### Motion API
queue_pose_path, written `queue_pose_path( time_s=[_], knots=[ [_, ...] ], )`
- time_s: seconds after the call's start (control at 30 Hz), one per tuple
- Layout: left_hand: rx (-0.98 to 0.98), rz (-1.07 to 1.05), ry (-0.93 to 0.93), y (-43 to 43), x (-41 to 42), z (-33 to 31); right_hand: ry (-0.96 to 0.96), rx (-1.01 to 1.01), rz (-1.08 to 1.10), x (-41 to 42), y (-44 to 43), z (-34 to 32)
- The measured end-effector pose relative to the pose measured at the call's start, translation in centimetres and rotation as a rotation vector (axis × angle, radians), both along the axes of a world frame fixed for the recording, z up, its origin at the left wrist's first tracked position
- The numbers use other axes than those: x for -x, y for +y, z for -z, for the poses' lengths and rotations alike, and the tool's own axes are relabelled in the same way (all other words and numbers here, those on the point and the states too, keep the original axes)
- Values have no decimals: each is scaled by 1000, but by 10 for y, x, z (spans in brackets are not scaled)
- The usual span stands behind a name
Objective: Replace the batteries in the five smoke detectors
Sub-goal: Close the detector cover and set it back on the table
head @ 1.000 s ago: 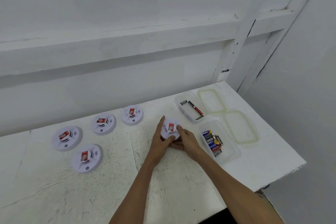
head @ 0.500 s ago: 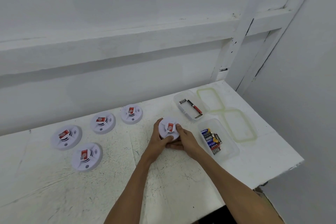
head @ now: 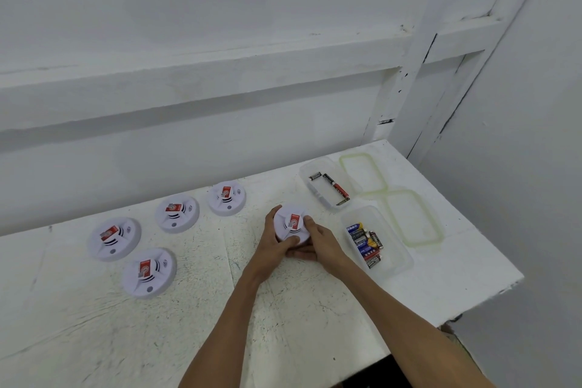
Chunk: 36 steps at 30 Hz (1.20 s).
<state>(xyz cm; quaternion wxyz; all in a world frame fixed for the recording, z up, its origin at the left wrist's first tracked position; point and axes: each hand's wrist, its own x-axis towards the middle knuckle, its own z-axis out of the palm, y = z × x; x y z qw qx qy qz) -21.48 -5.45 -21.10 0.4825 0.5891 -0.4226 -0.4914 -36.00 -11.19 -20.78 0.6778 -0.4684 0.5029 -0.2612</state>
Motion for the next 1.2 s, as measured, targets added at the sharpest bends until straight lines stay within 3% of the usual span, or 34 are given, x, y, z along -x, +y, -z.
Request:
queue_pose_path(
  time_s=[0.5, 0.67, 0.9, 1.2],
  knots=[
    [18, 17, -1, -2, -3, 6, -3, -12, -10, 0, 4, -6],
    [-22, -39, 169, -6, -7, 8, -35, -39, 1, 2, 4, -7],
    [-29, -74, 95, 0, -4, 11, -29, -23, 1, 0, 4, -6],
    [-33, -118, 130, 2, -4, 14, -49, -28, 8, 0, 6, -8]
  ],
)
